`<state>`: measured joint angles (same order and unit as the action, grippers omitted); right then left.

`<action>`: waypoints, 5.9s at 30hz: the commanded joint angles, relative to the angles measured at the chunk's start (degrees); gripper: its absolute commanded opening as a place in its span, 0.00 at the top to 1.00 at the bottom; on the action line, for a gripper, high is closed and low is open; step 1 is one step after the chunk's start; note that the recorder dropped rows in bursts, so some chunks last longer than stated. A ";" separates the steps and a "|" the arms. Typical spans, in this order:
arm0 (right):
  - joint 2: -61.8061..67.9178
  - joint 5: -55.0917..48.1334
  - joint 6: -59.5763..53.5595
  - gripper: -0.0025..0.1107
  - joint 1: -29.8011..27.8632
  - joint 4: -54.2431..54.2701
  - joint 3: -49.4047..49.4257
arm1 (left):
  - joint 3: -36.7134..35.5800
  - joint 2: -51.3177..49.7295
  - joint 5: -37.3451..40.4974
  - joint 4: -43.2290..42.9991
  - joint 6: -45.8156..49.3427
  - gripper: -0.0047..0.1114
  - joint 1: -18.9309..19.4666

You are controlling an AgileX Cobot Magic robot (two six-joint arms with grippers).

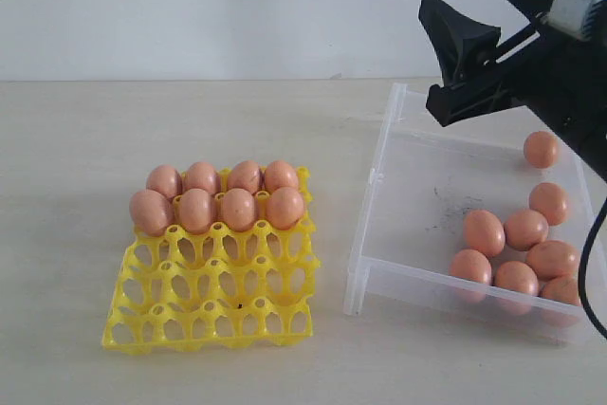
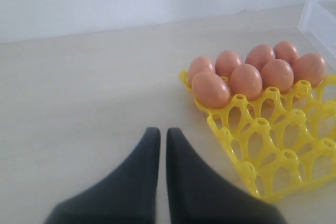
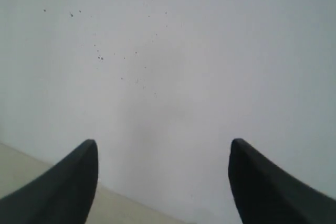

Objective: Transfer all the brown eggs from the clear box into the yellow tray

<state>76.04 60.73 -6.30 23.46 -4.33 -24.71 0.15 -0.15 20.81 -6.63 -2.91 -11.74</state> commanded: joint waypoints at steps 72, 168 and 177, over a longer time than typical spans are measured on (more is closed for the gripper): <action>18.49 -75.26 -13.63 0.64 -10.83 17.23 -31.93 | -0.15 0.15 -0.19 -0.09 -0.44 0.92 -0.31; 9.65 -63.65 -54.58 0.82 -2.92 66.25 -20.47 | -0.15 0.15 -0.19 -0.09 -0.44 0.92 -0.31; 15.82 -85.18 -10.43 0.55 -13.93 26.35 -22.02 | -0.15 0.15 -0.19 -0.09 -0.44 0.92 -0.31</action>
<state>91.44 -18.93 -31.48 10.25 36.89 -45.53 0.15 -0.15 20.81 -6.63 -2.91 -11.74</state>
